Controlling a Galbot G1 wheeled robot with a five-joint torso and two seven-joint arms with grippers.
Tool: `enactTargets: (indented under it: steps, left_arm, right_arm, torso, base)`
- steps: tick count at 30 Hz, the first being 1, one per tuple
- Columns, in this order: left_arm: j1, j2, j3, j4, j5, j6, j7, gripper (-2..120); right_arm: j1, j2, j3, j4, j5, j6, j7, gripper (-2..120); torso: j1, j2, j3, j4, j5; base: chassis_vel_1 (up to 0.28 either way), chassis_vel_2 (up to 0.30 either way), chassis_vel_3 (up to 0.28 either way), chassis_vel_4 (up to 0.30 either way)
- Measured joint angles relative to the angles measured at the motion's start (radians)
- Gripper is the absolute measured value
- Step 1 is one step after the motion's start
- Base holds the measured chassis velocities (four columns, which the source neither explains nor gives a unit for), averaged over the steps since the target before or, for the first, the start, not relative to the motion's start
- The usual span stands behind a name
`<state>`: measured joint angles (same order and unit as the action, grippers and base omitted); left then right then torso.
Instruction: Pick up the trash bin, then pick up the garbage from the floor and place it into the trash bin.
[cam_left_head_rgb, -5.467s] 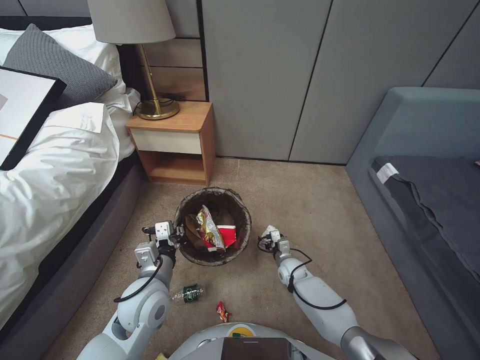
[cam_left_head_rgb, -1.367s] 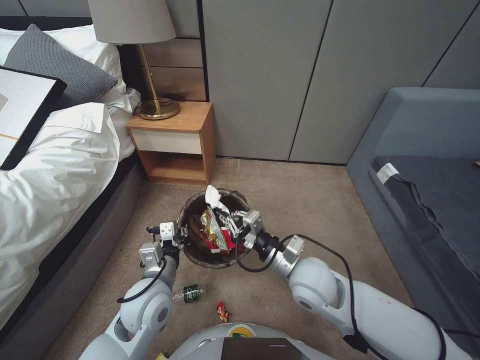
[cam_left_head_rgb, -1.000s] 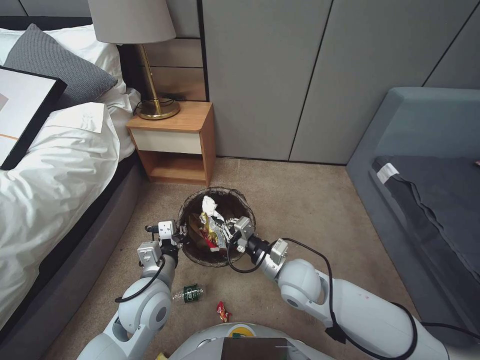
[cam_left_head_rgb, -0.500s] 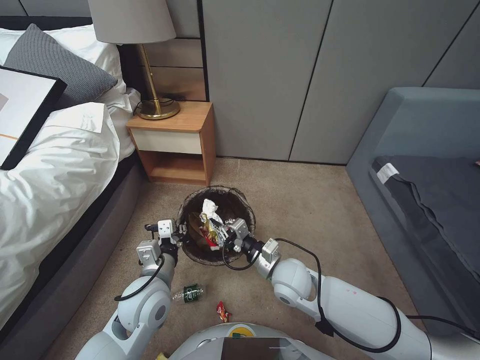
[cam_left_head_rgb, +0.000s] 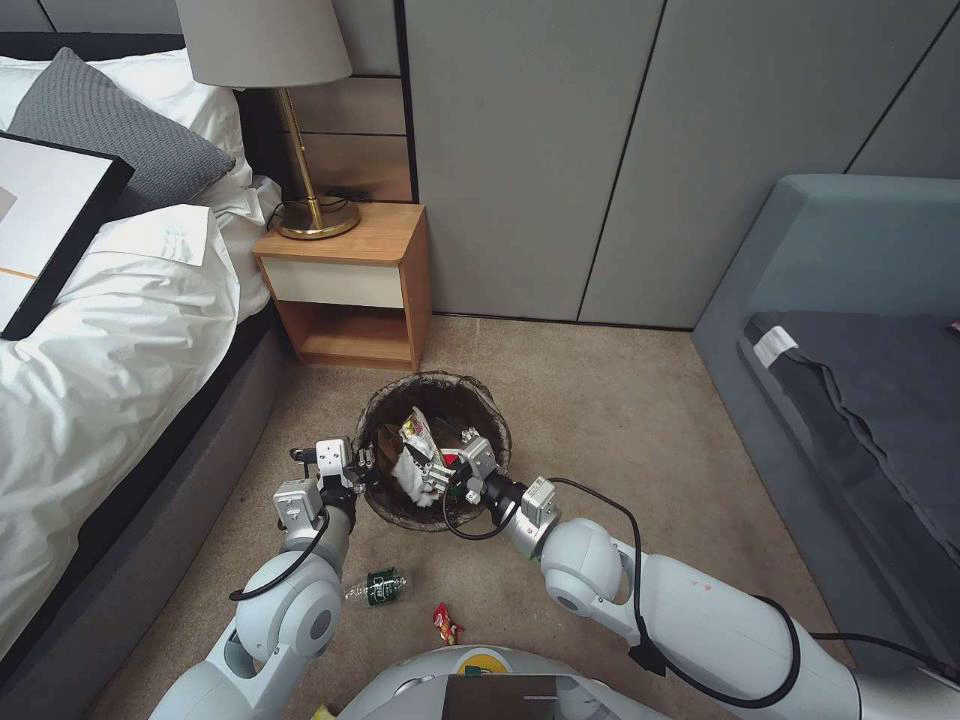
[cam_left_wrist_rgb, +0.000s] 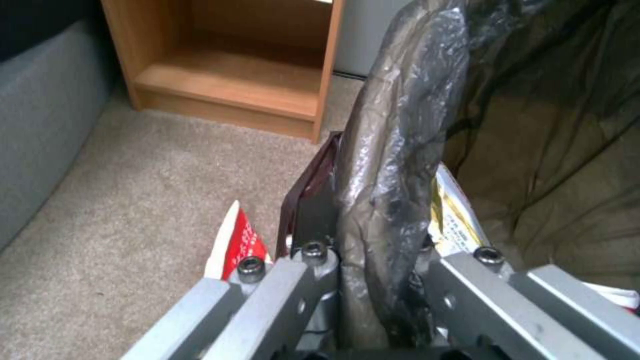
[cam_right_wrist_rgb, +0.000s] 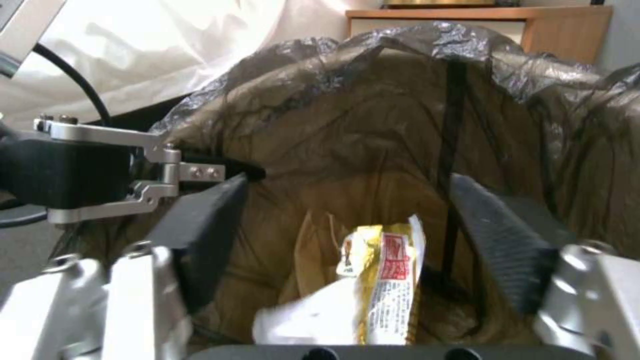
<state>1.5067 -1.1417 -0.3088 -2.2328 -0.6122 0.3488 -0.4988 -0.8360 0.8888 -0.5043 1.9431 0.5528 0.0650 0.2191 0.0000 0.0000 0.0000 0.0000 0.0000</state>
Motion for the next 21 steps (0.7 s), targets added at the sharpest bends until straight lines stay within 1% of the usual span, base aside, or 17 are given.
enactTargets:
  steps: [1,2,5,10,14,16,18,19,21]
  left_arm:
    - [0.001,0.0,0.0,0.0,0.0,0.0,0.0,4]
    - [0.001,0.0,0.0,0.0,0.0,0.0,0.0,4]
    - [0.002,-0.003,-0.001,-0.002,0.0,0.0,0.0,4]
    - [0.002,-0.003,-0.001,-0.002,0.0,0.0,0.0,4]
    - [0.001,-0.005,-0.002,-0.001,0.0,0.0,-0.001,4]
    - [0.002,-0.006,-0.002,0.0,0.001,0.0,-0.001,4]
    - [0.002,-0.007,-0.002,0.0,0.001,0.0,-0.001,4]
    - [0.002,-0.01,-0.002,0.001,0.002,0.0,-0.001,4]
    - [0.002,-0.012,-0.001,0.001,0.003,0.0,-0.001,4]
  right_arm:
    - [0.0,0.0,0.0,0.001,0.0,0.0,0.001,82]
    - [0.0,0.0,0.0,0.001,0.0,0.0,0.001,82]
    - [0.001,-0.004,0.003,0.01,0.002,0.0,0.005,97]
    - [-0.004,-0.009,0.016,0.026,0.003,0.0,0.008,100]
    - [-0.02,-0.017,0.054,0.066,0.003,-0.002,0.011,100]
    - [-0.03,-0.026,0.096,0.104,0.009,-0.006,0.015,100]
    - [-0.033,-0.028,0.107,0.113,0.012,-0.007,0.016,100]
    - [-0.046,-0.036,0.152,0.146,0.024,-0.009,0.018,100]
    - [-0.062,-0.044,0.204,0.177,0.035,-0.011,0.022,100]
  torso:
    - [0.0,0.0,0.0,0.0,0.0]
    - [0.0,0.0,0.0,0.0,0.0]
    - [0.0,0.0,0.0,0.0,0.0]
    - [0.0,0.0,0.0,0.0001,0.0]
    - [0.0,0.0,0.0,0.0,0.0001]
    - [0.0,0.0,0.0,0.0,0.0001]
    - [0.0,0.0,0.0,0.0001,0.0001]
    - [0.0,0.0,0.0,0.0001,0.0001]
    - [0.0,0.0,0.0,0.0001,0.0001]
  base:
    - [0.0,0.0,0.0,0.0]
    - [0.0,0.0,0.0,0.0]
    - [0.0,0.0,0.0,0.0]
    - [0.0,0.0,0.0,0.0]
    - [0.0,0.0,0.0,0.0]
    - [0.0,0.0,0.0,0.0]
    - [0.0,0.0,0.0,0.0]
    - [0.0,0.0,0.0,0.0]
    - [0.0,0.0,0.0,0.0]
